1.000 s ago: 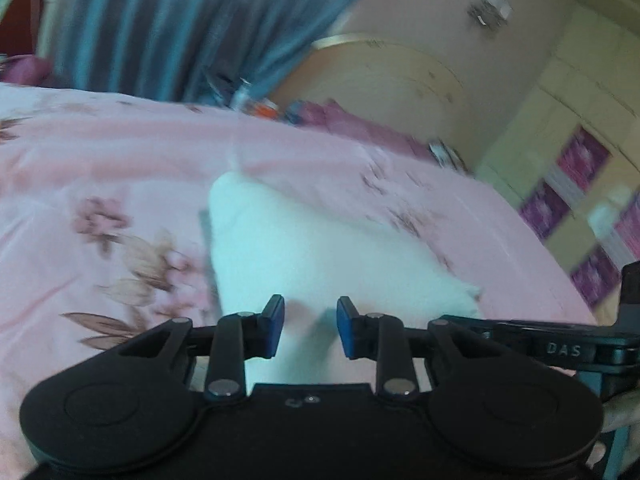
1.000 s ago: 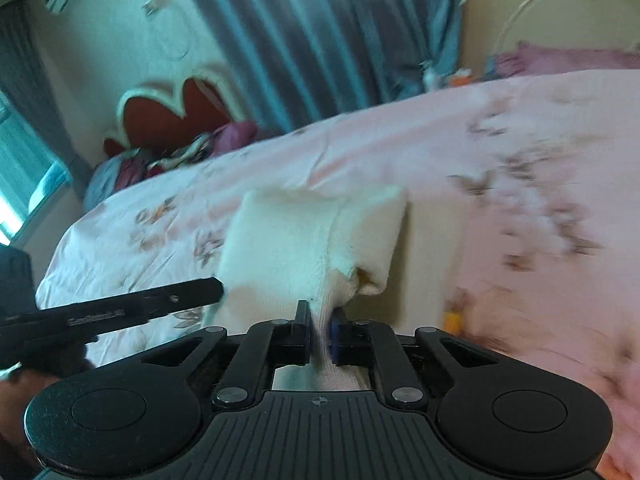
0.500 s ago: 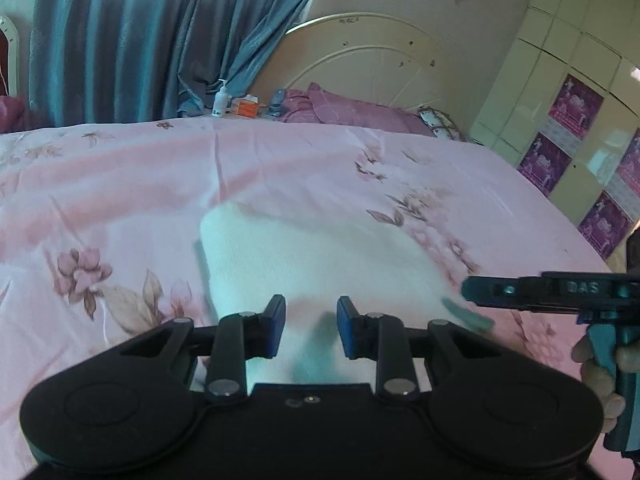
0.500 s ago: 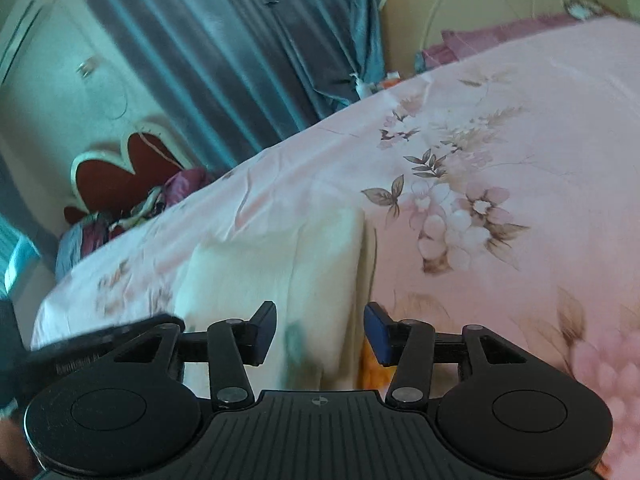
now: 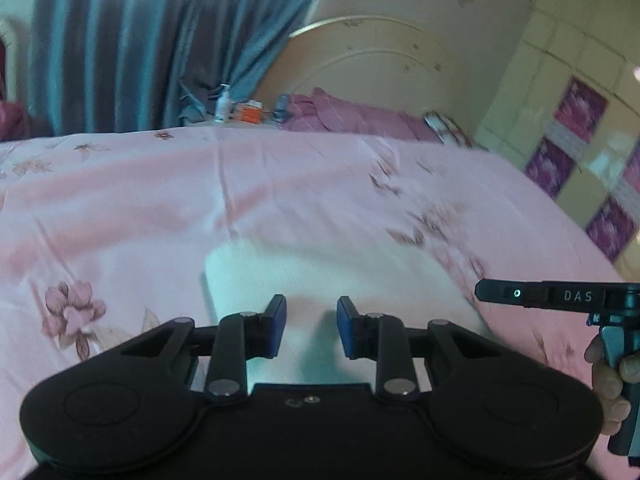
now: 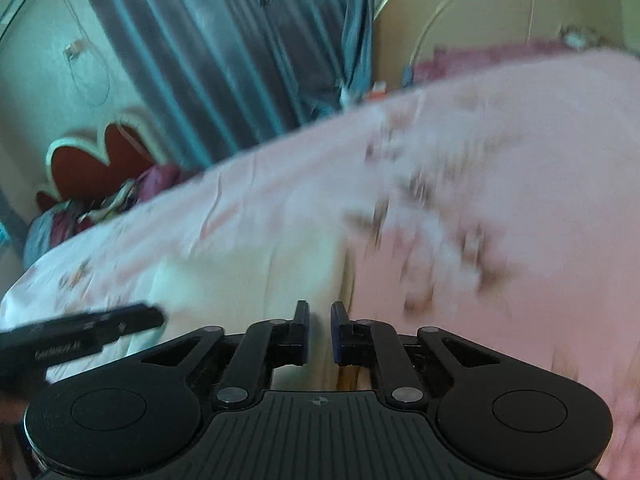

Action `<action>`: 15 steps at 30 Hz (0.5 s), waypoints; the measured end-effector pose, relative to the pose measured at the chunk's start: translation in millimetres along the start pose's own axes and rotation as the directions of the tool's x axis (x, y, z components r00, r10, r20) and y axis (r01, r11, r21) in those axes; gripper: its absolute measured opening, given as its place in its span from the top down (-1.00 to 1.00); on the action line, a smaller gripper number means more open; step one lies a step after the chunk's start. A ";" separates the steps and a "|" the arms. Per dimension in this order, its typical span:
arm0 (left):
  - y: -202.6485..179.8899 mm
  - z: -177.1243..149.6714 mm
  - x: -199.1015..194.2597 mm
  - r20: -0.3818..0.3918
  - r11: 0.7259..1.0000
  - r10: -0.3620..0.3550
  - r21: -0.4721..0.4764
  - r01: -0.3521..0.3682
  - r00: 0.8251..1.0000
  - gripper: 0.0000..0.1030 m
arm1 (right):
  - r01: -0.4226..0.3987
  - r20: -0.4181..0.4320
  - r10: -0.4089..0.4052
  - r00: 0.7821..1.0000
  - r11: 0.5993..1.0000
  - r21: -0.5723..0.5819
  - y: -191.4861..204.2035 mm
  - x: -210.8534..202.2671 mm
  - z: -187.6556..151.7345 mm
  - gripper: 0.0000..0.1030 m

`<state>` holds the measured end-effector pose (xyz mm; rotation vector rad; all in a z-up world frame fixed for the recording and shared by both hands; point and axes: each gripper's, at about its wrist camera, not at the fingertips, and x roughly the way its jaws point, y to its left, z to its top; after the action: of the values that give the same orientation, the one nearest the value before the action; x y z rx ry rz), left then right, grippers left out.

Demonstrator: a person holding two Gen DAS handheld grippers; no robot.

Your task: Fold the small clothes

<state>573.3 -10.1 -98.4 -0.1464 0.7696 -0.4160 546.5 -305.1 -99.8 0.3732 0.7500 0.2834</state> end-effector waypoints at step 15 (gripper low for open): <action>-9.4 -12.8 -5.1 -0.035 0.998 0.029 0.054 -0.027 0.999 0.44 | -0.032 -0.111 0.013 0.994 0.986 -0.164 16.9 8.9 -3.6 0.79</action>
<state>558.1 -16.3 -101.6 -0.0781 0.7945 -0.4130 548.2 -285.7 -100.4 0.2096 0.8243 0.3877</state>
